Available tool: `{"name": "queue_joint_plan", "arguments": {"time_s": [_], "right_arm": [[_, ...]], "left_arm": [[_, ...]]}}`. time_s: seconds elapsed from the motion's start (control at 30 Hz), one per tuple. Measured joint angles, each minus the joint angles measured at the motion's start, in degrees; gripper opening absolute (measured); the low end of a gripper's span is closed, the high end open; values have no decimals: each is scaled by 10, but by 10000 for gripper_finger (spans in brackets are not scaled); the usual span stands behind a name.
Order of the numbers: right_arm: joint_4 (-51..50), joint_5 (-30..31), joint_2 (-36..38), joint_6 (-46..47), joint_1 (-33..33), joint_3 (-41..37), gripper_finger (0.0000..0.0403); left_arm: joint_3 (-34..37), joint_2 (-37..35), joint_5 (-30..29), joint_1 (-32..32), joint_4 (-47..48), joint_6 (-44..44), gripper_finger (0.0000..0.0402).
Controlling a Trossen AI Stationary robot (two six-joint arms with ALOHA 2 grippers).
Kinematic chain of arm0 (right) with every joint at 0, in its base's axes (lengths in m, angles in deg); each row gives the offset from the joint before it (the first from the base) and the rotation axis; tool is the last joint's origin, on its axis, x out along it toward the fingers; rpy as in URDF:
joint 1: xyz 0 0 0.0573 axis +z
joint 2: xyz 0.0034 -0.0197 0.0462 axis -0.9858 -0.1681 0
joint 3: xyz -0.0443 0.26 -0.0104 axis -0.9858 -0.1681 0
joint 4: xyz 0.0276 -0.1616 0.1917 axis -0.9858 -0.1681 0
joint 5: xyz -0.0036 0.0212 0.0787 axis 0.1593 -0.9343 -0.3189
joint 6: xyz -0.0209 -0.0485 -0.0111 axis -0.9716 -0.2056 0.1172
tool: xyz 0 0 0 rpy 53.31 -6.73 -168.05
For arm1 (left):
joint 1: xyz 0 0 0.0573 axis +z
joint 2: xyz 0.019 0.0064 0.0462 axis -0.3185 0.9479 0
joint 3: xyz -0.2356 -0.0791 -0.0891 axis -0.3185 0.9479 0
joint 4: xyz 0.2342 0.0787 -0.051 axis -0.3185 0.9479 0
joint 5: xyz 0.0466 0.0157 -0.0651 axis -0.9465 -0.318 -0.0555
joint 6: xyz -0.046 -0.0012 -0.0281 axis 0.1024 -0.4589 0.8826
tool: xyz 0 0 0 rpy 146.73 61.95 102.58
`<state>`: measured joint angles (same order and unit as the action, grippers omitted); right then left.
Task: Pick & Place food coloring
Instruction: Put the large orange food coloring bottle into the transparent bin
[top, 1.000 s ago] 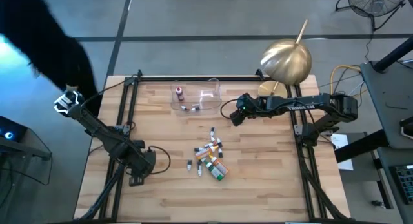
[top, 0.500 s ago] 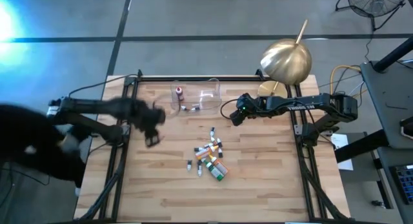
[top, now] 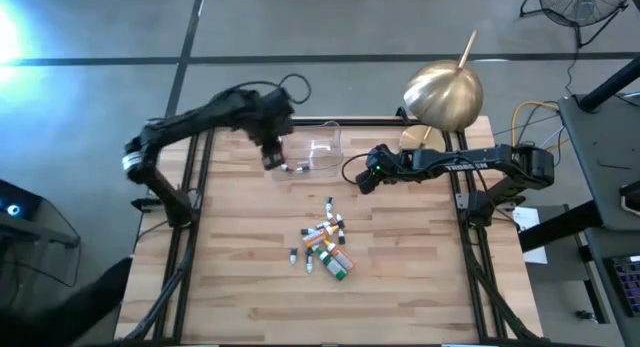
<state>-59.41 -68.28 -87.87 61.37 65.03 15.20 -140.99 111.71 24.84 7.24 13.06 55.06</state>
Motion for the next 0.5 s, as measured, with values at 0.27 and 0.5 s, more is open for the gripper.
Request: {"name": "queue_joint_plan", "arguments": {"time_s": [0.27,0.5], "right_arm": [[1,11,0,1,0,0,219],[1,19,0,-1,0,0,219]], "left_arm": [[-16,111,-20,22,-78,-6,95],[-84,192,-43,30,-86,21,95]]}}
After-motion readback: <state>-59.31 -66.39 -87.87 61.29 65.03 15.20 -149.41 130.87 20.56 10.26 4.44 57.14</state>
